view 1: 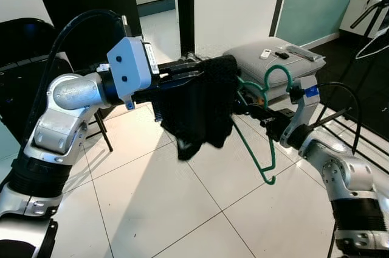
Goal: Hang hanger
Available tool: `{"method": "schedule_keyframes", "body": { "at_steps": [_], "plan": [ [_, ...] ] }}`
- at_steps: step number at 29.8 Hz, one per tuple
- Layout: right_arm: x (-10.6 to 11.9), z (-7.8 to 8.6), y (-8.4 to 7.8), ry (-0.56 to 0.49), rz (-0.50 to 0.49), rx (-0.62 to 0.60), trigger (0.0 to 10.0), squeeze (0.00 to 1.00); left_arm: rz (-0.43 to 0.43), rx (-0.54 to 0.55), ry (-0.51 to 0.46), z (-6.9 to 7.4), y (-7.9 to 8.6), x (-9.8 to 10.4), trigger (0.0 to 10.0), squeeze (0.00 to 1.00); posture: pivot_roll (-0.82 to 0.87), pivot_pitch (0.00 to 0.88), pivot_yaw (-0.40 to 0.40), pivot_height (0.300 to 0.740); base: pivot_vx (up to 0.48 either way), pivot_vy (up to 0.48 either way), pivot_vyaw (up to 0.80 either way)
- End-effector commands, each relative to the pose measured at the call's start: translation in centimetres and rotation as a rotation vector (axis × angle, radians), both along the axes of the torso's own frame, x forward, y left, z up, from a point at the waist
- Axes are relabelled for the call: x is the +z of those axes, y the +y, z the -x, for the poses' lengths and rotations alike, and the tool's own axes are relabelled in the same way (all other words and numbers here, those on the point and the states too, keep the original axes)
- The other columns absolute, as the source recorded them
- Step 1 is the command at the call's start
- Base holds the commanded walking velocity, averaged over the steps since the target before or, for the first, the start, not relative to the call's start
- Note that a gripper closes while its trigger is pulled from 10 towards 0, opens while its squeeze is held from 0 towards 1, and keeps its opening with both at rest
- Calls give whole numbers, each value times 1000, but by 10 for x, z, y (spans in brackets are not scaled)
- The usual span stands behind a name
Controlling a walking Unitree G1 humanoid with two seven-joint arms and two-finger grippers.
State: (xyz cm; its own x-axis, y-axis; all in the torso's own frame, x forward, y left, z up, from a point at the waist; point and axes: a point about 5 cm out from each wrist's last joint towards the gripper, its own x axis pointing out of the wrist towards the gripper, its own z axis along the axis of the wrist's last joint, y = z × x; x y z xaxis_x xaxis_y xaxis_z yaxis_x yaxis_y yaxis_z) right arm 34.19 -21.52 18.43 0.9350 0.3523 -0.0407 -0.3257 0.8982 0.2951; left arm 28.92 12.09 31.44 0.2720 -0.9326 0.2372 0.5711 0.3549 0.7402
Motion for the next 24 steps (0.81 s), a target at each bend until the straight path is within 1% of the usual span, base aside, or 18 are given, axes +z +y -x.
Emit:
{"method": "schedule_keyframes", "body": {
  "at_steps": [1, 2, 3, 4, 6, 7, 9, 10, 12, 14, 15, 17, 18, 20, 21, 22, 23, 24],
  "plan": [
    [5, -5, -16, 1, -103, -142, 10000, 0, 38, -45, -13, 9, -3, 4, 10000, 0, -69, 0, 41, 740, 0, 0, 0],
    [11, -8, -20, -21, -196, -187, 10000, 0, 42, -68, 13, 12, -10, -2, 10000, 0, -69, 0, 41, 740, 0, 0, 0],
    [15, -10, -22, -36, -254, -209, 10000, 0, 44, -84, 30, 14, -14, -7, 10000, 0, -69, 0, 41, 740, 0, 0, 0],
    [15, -10, -22, -36, -254, -209, 10000, 0, 44, -84, 30, 14, -14, -7, 10000, 0, -69, 0, 41, 740, 0, 0, 0],
    [27, -14, -24, -80, -389, -235, 10000, 0, 44, -124, 92, 19, -29, -24, 10000, 0, -71, 0, 40, 740, 0, 0, 0],
    [27, -14, -24, -80, -389, -235, 10000, 0, 44, -124, 92, 19, -29, -24, 10000, 0, -71, 0, 40, 740, 0, 0, 0],
    [40, -19, -24, -124, -534, -254, 10000, 0, 19, -159, 165, 25, -48, -49, 10000, 0, -70, 0, 38, 740, 0, 0, 0],
    [44, -20, -24, -135, -576, -259, 10000, 0, 5, -167, 187, 28, -54, -57, 10000, 0, -70, 0, 38, 740, 0, 0, 0],
    [46, -21, -23, -139, -594, -262, 10000, 0, -4, -170, 196, 29, -57, -61, 10000, 0, -70, 0, 38, 740, 0, 0, 0],
    [53, -24, -16, -149, -641, -232, 10000, 0, -28, -138, 242, 29, -70, -84, 10000, 0, -66, 0, 38, 740, 0, 0, 0],
    [53, -24, -16, -149, -641, -232, 10000, 0, -28, -138, 242, 29, -70, -84, 10000, 0, -66, 0, 38, 740, 0, 0, 0],
    [57, -27, -5, -147, -643, -198, 10000, 0, -21, -96, 260, 29, -82, -97, 10000, 0, -63, 0, 35, 740, 0, 0, 0],
    [57, -27, -5, -147, -643, -198, 10000, 0, -21, -96, 260, 29, -82, -97, 10000, 0, -63, 0, 35, 740, 0, 0, 0],
    [55, -27, 13, -139, -600, -142, 10000, 0, 48, -83, 271, 29, -95, -94, 10000, 0, -57, 0, 37, 740, 0, 0, 0],
    [55, -27, 13, -139, -600, -142, 10000, 0, 48, -83, 271, 29, -95, -94, 10000, 0, -57, 0, 37, 740, 0, 0, 0],
    [54, -27, 19, -138, -583, -124, 10000, 0, 72, -85, 276, 30, -99, -92, 10000, 0, -57, 0, 37, 740, 0, 0, 0],
    [53, -27, 25, -132, -595, -111, 10000, 0, 99, -73, 280, 29, -105, -90, 10000, 0, -54, 0, 38, 740, 0, 0, 0],
    [53, -27, 25, -132, -595, -111, 10000, 0, 99, -73, 280, 29, -105, -90, 10000, 0, -54, 0, 38, 740, 0, 0, 0]
  ]
}}
